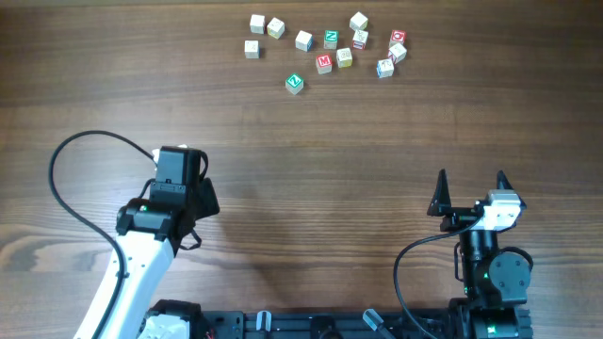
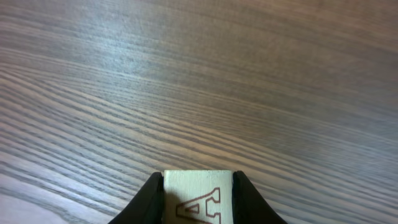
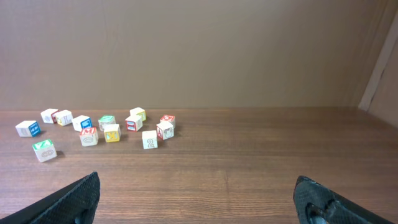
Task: Form a horizontal line
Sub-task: 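Carry the A block with the left gripper toward the table center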
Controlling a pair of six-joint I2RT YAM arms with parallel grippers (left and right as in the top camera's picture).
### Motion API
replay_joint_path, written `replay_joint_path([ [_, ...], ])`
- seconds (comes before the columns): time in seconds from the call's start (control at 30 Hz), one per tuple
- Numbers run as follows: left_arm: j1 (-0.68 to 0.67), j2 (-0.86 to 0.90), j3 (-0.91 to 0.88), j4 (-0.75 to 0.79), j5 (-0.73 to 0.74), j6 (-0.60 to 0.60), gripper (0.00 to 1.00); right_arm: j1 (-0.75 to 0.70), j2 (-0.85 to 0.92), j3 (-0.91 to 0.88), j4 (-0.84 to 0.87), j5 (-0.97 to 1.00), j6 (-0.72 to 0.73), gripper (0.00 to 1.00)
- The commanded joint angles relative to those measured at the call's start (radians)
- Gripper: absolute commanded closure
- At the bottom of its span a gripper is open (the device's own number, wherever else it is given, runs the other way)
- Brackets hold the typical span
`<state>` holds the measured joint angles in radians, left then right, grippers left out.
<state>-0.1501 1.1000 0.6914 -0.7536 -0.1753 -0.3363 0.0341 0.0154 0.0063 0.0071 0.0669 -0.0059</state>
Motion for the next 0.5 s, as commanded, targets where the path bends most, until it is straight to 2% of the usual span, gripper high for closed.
replay_joint_path([
  [0.0,0.005,0.036,-0.035,0.029,-0.01,0.019,0.96,0.006,-0.005,-0.001,0.005,-0.016,-0.013,0.0],
  [0.27,0.005,0.132,-0.076,0.245,-0.01,0.203,0.96,0.006,-0.005,-0.001,0.005,-0.016,-0.013,0.0],
  [0.47,0.039,0.193,-0.079,0.257,-0.039,0.232,0.96,0.006,-0.005,-0.001,0.005,-0.016,-0.013,0.0],
])
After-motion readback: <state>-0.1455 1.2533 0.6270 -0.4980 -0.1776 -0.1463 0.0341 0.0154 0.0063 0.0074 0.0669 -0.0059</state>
